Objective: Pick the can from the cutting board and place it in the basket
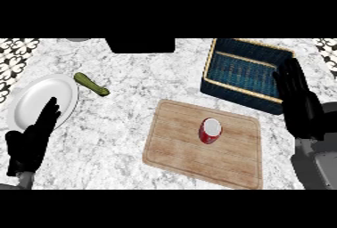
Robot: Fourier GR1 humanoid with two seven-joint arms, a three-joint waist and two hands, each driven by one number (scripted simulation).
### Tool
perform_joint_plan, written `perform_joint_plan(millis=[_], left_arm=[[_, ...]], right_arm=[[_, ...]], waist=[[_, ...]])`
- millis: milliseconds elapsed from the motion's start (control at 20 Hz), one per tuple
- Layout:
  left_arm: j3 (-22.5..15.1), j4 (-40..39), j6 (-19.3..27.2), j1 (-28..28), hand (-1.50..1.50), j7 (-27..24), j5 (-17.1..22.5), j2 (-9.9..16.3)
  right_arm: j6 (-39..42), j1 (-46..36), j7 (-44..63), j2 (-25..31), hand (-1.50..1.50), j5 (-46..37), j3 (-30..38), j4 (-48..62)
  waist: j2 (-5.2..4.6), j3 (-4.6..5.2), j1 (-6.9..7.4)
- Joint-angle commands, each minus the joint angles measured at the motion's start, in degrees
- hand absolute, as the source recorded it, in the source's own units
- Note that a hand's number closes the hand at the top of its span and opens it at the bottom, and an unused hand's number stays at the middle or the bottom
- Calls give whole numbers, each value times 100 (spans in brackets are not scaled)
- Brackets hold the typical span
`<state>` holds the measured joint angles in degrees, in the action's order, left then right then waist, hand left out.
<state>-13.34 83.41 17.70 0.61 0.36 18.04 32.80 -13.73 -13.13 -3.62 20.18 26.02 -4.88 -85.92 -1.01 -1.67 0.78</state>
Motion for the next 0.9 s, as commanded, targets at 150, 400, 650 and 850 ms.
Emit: perform_joint_plan(millis=[150, 400, 650, 850], left_arm=[[-506, -249, -168, -70, 0, 457, 110, -474], [-853, -473, -529, -308, 0, 751, 310, -670], [-604, -430, -341, -568, 0, 996, 442, -639], [-529, -379, -284, -602, 0, 1039, 449, -589]], right_arm=[[1908, -1229, 224, -544, 150, 531, -1360, -352], [3887, -1727, 97, -793, 150, 700, -2907, -959], [3980, -1211, -456, -500, -150, -921, -3753, -1405], [3582, -1914, -236, 244, -150, -2237, -3237, -1707]], waist=[[-32, 165, 489], [-21, 173, 667], [122, 164, -33], [160, 164, -130]])
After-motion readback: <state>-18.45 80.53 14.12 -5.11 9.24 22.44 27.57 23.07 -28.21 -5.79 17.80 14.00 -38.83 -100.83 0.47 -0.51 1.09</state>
